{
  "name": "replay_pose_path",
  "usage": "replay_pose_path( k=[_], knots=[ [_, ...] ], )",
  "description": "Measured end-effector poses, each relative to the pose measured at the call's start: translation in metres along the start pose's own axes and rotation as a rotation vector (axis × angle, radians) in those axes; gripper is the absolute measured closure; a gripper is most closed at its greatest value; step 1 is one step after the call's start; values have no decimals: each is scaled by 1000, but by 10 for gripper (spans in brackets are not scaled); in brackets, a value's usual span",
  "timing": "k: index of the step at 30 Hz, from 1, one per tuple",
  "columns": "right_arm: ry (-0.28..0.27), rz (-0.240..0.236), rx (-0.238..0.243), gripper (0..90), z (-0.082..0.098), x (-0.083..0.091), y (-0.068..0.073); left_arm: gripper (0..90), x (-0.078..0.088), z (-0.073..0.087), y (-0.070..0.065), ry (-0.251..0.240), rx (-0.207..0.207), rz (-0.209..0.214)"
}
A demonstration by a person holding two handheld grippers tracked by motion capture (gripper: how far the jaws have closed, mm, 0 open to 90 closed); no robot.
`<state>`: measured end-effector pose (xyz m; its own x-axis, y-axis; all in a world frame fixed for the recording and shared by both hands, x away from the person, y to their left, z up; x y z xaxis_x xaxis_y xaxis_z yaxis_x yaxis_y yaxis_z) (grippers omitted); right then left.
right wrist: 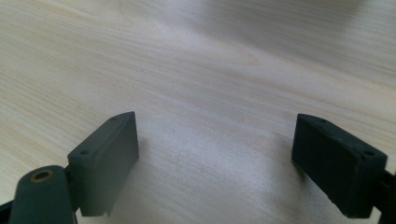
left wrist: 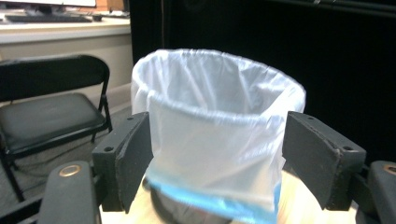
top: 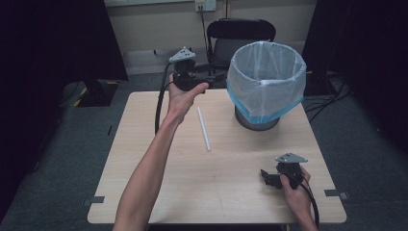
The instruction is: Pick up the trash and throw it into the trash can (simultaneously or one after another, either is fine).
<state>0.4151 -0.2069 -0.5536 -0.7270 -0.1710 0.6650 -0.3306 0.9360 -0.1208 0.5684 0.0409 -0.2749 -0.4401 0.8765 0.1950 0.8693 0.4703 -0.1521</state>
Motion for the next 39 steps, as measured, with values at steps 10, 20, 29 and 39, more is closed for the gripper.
replay_pose_path(
  k=[10, 20, 29, 39],
  knots=[
    [0, -3, -6, 140, 0, 0, 0, 190, 15, 39, 9, 41, 8, -21],
    [0, 0, 0, 140, 0, 0, 0, 180, 24, 91, 11, 121, 35, -51],
    [1, -4, -7, 140, 0, 0, 0, 223, 26, 149, 18, 228, 135, -95],
    [1, -4, -6, 140, 0, 0, 0, 198, 11, 202, 20, 371, 172, -122]
  ],
)
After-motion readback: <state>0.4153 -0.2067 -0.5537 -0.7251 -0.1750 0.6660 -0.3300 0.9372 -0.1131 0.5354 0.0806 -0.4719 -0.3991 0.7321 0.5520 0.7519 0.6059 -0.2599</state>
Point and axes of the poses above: each handheld gripper's, and its own axes: x roughly backward along the jaws, z roughly out of its underside, y roughly to its left, the point moved 8 cm from there along -x, roughly forward along the jaws, and after that the axes turned 8 degrees about z, right-handed, at the moved point
